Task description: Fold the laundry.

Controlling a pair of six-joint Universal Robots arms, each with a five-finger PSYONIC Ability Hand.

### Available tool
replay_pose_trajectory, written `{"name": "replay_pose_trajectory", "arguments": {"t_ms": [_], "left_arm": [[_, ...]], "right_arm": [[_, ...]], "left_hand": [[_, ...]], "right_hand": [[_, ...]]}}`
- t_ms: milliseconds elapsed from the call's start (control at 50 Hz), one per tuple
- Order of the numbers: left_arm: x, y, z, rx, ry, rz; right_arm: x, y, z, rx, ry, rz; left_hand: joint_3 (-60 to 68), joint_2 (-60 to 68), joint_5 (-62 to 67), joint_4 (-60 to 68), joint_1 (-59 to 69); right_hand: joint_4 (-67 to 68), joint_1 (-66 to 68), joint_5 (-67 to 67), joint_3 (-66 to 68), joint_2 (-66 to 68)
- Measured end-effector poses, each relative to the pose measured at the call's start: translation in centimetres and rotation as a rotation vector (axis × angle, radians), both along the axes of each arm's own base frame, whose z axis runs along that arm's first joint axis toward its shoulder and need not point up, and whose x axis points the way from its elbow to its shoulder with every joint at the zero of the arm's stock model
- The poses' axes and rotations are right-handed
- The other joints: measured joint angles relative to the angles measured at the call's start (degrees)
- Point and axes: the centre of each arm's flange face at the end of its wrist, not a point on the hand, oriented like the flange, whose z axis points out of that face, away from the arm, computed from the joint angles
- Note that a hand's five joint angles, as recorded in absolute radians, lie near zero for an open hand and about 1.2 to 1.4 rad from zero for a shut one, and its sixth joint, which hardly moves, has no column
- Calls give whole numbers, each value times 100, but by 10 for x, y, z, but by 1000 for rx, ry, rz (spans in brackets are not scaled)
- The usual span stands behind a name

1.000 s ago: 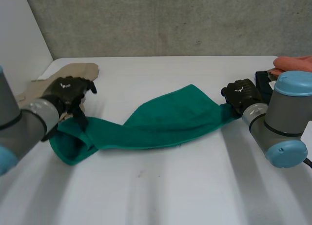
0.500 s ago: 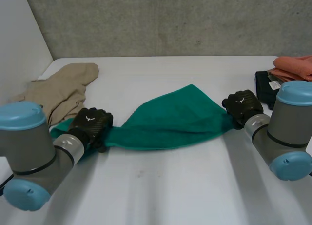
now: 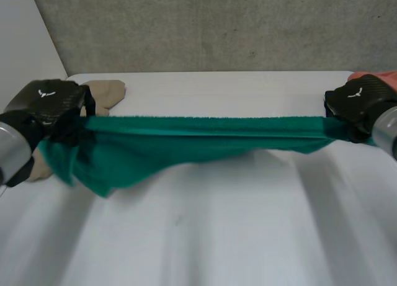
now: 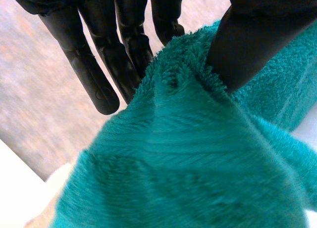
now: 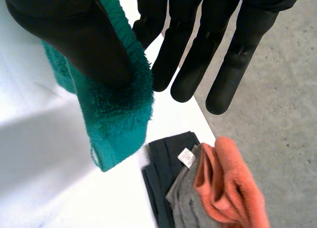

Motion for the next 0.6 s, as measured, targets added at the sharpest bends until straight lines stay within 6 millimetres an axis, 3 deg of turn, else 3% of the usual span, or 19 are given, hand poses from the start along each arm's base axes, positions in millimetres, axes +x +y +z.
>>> {"name": "replay_pose_trajectory", "arguments": {"t_ms": [80, 180, 300, 380, 460, 500, 540, 600], "left_arm": [[5, 4, 0, 155, -60, -29], [5, -15, -25, 314, -163, -54], [-6, -50, -62, 362, -268, -79], [-24, -88, -72, 235, -273, -95], [-43, -122, -52, 1, -206, -95], [-54, -140, -23, -190, -125, -89], [-59, -148, 0, -324, -54, -86], [-64, -153, 47, -559, 97, -90]], "right_arm": [[1, 16, 8, 45, 51, 43], [8, 17, -10, 135, 90, 81], [20, 2, -46, 223, 100, 97], [32, -32, -62, 172, 29, 49], [42, -74, -49, -1, -105, -13], [46, -100, -26, -165, -227, -39], [47, -115, -4, -288, -320, -44], [46, -129, 46, -540, -505, -9]], "left_hand": [[0, 10, 0, 0, 0], [33, 12, 0, 1, 0], [33, 12, 0, 2, 0], [35, 14, 0, 4, 0], [72, 15, 0, 4, 0], [72, 14, 0, 4, 0], [72, 15, 0, 4, 0], [73, 15, 2, 4, 0]], "right_hand": [[0, 0, 69, 0, 0], [0, 0, 83, 0, 0], [0, 0, 83, 0, 0], [0, 0, 85, 3, 0], [0, 0, 85, 17, 0], [1, 0, 85, 18, 0], [1, 0, 85, 18, 0], [1, 0, 86, 18, 0]]}}
